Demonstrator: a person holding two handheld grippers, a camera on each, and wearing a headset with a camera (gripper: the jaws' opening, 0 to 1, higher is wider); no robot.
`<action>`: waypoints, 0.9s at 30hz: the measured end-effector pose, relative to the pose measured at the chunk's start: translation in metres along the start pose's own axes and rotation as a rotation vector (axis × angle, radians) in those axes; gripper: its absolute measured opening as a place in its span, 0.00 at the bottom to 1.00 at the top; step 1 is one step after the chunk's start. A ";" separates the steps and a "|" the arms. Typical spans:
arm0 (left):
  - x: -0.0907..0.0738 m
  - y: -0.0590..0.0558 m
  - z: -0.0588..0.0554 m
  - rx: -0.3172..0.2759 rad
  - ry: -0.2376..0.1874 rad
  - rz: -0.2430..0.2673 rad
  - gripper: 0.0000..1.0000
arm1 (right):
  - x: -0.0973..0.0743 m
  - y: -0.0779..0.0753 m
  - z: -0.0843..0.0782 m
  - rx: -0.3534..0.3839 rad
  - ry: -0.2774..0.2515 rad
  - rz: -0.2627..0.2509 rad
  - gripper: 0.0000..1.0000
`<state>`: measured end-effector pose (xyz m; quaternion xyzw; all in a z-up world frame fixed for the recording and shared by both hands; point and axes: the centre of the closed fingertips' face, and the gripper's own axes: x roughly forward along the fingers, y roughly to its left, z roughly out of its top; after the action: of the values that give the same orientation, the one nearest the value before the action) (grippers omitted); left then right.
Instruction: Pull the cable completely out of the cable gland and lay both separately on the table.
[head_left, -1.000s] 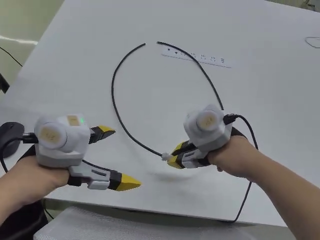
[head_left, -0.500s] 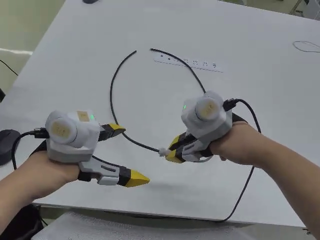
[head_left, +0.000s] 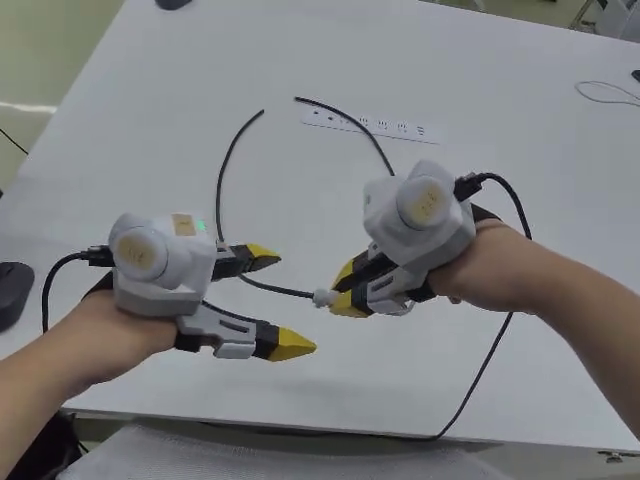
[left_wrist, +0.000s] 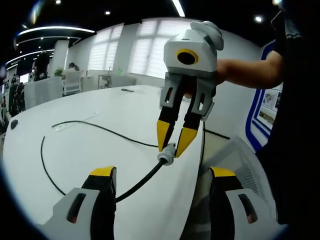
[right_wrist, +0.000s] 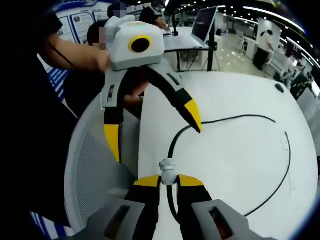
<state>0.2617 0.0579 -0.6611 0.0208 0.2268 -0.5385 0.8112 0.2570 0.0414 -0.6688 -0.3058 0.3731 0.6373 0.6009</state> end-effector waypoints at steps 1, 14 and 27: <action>0.001 -0.002 0.000 0.006 0.001 -0.007 0.72 | 0.000 0.001 0.002 -0.005 -0.003 0.001 0.07; 0.000 -0.011 0.007 -0.022 -0.023 -0.051 0.53 | -0.004 0.009 0.011 -0.075 -0.011 0.009 0.07; 0.001 -0.019 0.004 -0.012 0.006 -0.094 0.28 | -0.005 0.018 0.015 -0.088 -0.027 0.030 0.07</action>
<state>0.2469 0.0476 -0.6538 0.0069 0.2331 -0.5745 0.7846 0.2408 0.0509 -0.6545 -0.3178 0.3412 0.6662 0.5821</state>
